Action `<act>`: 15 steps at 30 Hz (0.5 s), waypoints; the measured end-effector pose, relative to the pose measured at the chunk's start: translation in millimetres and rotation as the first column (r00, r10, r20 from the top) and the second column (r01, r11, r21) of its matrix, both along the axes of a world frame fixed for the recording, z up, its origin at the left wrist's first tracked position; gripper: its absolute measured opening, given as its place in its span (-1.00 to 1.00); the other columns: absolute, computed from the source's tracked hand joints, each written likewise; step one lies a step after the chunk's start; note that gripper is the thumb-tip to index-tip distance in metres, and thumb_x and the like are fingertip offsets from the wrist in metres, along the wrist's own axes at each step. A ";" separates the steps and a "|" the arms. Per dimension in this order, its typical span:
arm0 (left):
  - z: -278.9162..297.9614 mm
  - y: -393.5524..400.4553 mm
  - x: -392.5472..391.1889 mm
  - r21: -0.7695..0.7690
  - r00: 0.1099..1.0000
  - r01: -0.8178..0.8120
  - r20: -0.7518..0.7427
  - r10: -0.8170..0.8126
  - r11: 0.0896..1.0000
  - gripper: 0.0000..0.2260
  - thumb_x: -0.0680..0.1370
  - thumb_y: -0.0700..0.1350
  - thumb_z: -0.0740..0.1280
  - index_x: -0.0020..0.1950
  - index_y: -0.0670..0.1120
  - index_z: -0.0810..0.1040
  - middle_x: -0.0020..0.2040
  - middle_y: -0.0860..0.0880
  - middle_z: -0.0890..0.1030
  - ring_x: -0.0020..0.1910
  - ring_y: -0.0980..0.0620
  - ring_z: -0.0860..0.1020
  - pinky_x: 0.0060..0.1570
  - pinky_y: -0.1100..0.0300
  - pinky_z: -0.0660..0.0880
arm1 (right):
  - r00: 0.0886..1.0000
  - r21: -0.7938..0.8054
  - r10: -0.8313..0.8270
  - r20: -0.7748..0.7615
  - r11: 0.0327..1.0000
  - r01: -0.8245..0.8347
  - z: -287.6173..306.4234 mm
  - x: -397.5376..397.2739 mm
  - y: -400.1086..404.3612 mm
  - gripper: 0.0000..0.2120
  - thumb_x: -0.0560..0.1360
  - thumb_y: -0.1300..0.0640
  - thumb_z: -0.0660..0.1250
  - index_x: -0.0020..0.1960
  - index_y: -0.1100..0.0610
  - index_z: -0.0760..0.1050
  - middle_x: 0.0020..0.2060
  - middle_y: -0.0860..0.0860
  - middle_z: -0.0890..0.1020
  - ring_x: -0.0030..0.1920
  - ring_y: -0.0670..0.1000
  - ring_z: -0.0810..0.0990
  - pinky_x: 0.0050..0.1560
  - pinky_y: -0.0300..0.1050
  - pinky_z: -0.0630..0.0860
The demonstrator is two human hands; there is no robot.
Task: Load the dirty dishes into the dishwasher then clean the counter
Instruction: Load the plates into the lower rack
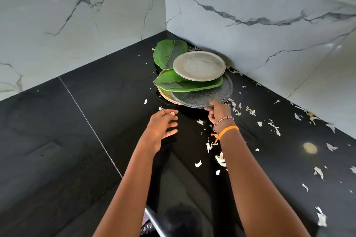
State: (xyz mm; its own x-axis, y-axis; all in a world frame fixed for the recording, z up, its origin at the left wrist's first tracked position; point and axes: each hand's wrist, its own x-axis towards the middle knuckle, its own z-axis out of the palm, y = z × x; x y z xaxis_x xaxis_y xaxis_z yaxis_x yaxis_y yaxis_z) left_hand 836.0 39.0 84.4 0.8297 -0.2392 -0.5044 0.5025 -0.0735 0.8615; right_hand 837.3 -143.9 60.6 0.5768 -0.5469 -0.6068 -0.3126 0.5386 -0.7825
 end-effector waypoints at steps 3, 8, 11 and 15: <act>-5.5 -8.4 2.4 -0.032 0.996 -0.007 -0.092 0.004 0.999 -0.86 0.62 -0.14 0.19 0.11 -0.09 0.51 -0.05 -0.03 0.56 0.01 -0.02 0.55 -0.04 0.07 0.55 | 1.000 -0.003 0.015 -0.014 1.000 -0.015 4.3 -25.8 2.8 -0.81 0.49 0.26 0.15 -0.31 0.19 0.29 -0.42 0.11 0.44 -0.74 -0.17 0.23 -0.62 -0.40 0.18; -18.1 -19.3 -1.0 -0.100 0.967 -0.130 -0.232 0.104 0.986 -0.81 0.56 -0.15 0.30 0.15 -0.13 0.45 0.05 -0.08 0.57 -0.04 -0.03 0.59 -0.18 0.07 0.57 | 0.994 0.065 0.092 -0.058 0.994 -0.088 -0.4 -80.3 1.6 -0.77 0.50 0.27 0.15 -0.34 0.16 0.29 -0.43 0.06 0.38 -0.72 -0.16 0.23 -0.62 -0.38 0.20; -28.6 -18.7 -6.2 -0.107 0.949 -0.261 -0.211 0.234 0.959 -0.83 0.55 -0.32 0.24 0.08 -0.11 0.45 0.05 -0.10 0.57 -0.09 0.01 0.56 -0.24 0.12 0.53 | 0.964 -0.039 0.227 -0.141 0.971 -0.234 5.7 -92.7 -2.6 -0.83 0.51 0.22 0.18 -0.26 0.17 0.32 -0.45 0.05 0.41 -0.67 -0.13 0.28 -0.59 -0.36 0.26; -31.5 -8.5 -10.9 -0.085 0.950 -0.272 -0.184 0.253 0.959 -0.76 0.55 -0.36 0.21 0.15 -0.09 0.43 -0.03 -0.05 0.58 -0.12 0.02 0.56 -0.19 0.10 0.54 | 0.891 -0.727 0.038 -0.452 0.564 -0.393 22.3 -89.1 1.7 -0.56 0.48 0.07 0.30 0.26 0.16 0.22 0.14 0.10 0.42 -0.06 0.20 0.54 -0.09 -0.04 0.33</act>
